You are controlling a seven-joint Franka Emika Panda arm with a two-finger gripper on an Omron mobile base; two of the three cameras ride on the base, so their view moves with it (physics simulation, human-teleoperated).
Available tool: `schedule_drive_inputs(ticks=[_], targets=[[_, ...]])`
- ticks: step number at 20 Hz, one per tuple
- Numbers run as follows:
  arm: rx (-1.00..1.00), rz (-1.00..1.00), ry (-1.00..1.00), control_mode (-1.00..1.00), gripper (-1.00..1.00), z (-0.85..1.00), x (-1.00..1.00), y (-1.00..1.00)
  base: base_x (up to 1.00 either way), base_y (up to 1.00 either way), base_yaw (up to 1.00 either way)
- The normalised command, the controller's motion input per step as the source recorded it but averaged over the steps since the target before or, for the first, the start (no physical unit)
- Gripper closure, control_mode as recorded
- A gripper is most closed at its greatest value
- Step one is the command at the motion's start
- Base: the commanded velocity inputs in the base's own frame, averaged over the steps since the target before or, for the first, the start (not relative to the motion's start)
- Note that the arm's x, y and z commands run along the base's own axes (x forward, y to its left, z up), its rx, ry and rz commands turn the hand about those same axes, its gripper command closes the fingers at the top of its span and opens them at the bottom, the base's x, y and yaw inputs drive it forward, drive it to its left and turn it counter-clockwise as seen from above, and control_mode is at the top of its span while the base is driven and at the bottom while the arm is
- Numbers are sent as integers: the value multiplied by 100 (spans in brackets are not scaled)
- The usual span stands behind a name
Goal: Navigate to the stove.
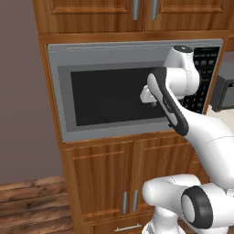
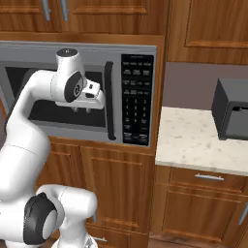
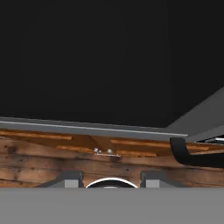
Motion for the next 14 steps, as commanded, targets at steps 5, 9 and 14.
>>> schedule_drive_inputs(ticks=[5, 9, 14], targets=[[0, 0, 0, 100, -100, 0, 0, 0, -4, -18, -1], [0, 0, 0, 100, -100, 0, 0, 0, -7, -42, -40], [0, 0, 0, 100, -100, 0, 0, 0, -2, 0, -86]])
